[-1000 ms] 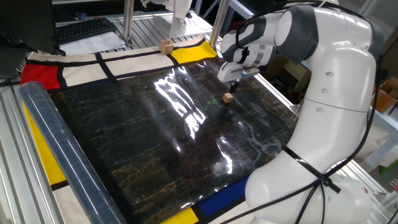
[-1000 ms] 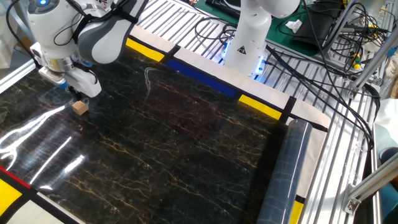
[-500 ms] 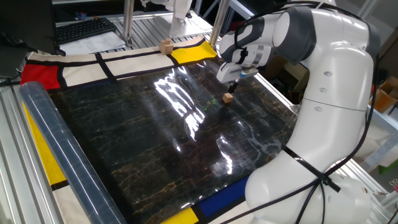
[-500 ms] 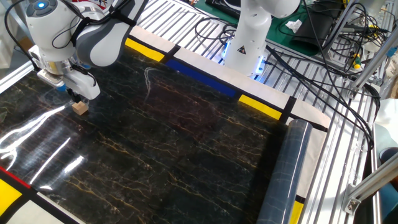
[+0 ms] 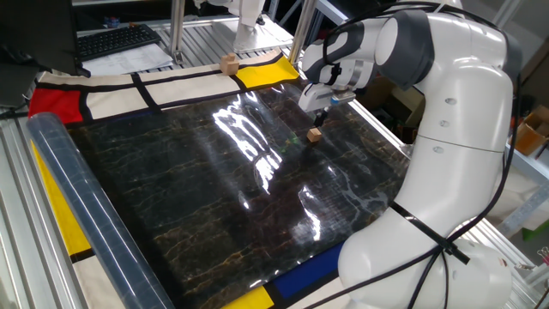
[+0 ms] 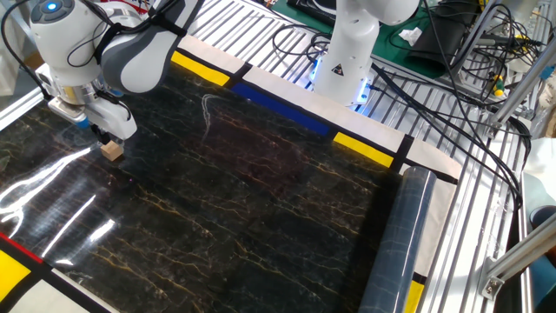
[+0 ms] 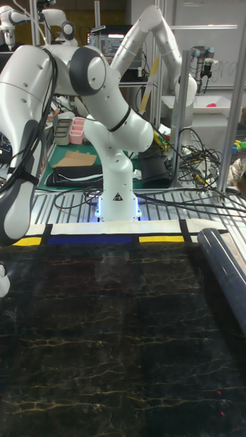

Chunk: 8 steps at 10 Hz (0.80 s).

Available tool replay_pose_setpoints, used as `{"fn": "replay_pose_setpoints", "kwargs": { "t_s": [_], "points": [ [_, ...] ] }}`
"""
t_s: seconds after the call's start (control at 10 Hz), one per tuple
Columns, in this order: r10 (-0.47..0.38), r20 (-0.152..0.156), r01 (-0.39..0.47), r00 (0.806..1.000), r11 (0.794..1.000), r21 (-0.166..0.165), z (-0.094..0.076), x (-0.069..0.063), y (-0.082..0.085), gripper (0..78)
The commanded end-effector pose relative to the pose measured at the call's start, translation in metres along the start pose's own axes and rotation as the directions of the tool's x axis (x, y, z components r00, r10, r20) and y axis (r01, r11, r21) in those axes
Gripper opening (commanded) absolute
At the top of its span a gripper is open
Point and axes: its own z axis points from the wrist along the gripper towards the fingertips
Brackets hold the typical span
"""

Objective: Hold a small block with the gripper and sweep it from left to right on the table

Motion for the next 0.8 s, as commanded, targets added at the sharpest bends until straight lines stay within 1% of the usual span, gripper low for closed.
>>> {"fn": "replay_pose_setpoints", "kwargs": {
  "t_s": [0.1, 0.2, 0.8],
  "points": [
    [0.007, 0.001, -0.007, 1.0, 1.0, -0.015, -0.0004, -0.004, -0.0008, 0.0],
    [0.013, 0.003, -0.013, 1.0, 0.999, -0.03, 0.0009, -0.0043, -0.0006, 0.0],
    [0.013, 0.002, -0.013, 1.0, 1.0, -0.026, 0.0043, -0.0047, -0.0001, 0.0]
  ]
}}
